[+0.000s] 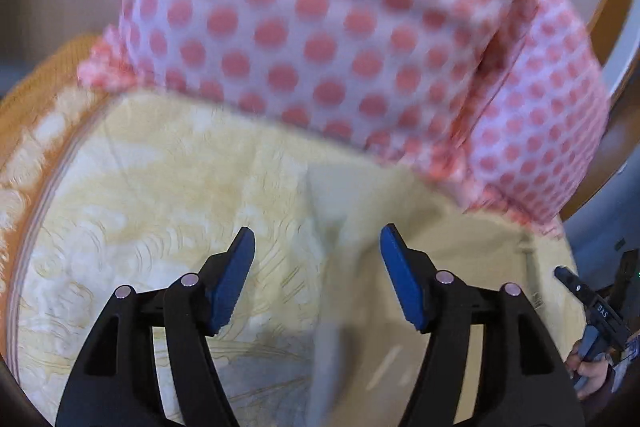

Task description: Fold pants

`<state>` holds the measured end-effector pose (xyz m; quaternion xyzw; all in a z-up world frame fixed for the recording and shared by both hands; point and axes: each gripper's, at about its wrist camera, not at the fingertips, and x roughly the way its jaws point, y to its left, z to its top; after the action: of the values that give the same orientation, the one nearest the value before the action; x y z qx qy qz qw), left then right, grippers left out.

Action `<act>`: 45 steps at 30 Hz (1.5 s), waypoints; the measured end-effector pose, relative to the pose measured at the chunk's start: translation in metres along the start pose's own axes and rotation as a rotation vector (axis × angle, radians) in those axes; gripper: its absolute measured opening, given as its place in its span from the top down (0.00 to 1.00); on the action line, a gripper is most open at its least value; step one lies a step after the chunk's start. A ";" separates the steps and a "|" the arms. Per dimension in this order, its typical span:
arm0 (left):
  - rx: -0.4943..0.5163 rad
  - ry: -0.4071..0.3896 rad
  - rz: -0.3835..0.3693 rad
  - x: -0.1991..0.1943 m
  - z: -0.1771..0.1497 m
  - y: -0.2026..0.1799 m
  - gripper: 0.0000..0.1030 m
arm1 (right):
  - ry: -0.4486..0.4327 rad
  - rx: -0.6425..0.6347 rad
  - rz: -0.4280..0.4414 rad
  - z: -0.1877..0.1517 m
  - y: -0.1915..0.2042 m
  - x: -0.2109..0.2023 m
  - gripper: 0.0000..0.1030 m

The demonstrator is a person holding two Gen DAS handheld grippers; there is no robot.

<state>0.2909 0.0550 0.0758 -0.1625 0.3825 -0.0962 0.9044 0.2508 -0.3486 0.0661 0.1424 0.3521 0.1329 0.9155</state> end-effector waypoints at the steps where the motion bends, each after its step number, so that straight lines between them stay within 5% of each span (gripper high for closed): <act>1: 0.009 -0.022 -0.063 -0.007 0.002 -0.011 0.36 | 0.008 0.010 0.038 0.003 0.002 0.003 0.36; 4: 0.067 0.007 -0.170 -0.001 -0.001 -0.044 0.31 | 0.074 0.042 0.116 0.008 0.018 0.031 0.35; 7: 0.136 0.108 -0.120 0.041 -0.008 -0.067 0.31 | 0.149 0.065 0.059 0.004 0.017 0.059 0.31; 10: 0.071 0.209 -0.094 0.079 -0.017 -0.053 0.34 | 0.152 0.139 0.086 -0.004 -0.001 0.063 0.33; 13: 0.012 0.200 -0.127 0.079 -0.016 -0.041 0.37 | 0.162 0.164 0.079 -0.005 -0.001 0.060 0.34; 17: 0.084 0.158 -0.114 0.031 -0.030 -0.046 0.36 | 0.135 0.120 0.119 -0.027 0.016 0.017 0.20; 22: 0.189 0.133 -0.188 -0.035 -0.097 -0.049 0.16 | 0.135 0.100 0.136 -0.075 0.024 -0.018 0.12; 25: 0.262 0.180 -0.092 -0.022 -0.130 -0.054 0.16 | 0.097 0.046 0.072 -0.082 0.033 -0.023 0.12; 28: 0.288 0.090 -0.009 -0.045 -0.148 -0.058 0.16 | 0.013 -0.048 -0.004 -0.102 0.064 -0.055 0.02; 31: 0.273 0.019 0.026 -0.081 -0.172 -0.052 0.01 | -0.049 -0.141 -0.111 -0.140 0.088 -0.078 0.02; 37: 0.251 0.004 0.163 -0.106 -0.228 -0.042 0.01 | -0.077 -0.224 -0.280 -0.200 0.108 -0.079 0.02; 41: 0.316 -0.036 0.252 -0.106 -0.242 -0.046 0.01 | -0.061 -0.226 -0.309 -0.210 0.110 -0.067 0.02; 45: 0.315 -0.075 0.253 -0.109 -0.247 -0.044 0.01 | -0.118 -0.230 -0.336 -0.223 0.113 -0.066 0.02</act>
<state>0.0348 -0.0077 0.0024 0.0267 0.3462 -0.0345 0.9371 0.0352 -0.2298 -0.0128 -0.0160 0.2992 0.0093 0.9540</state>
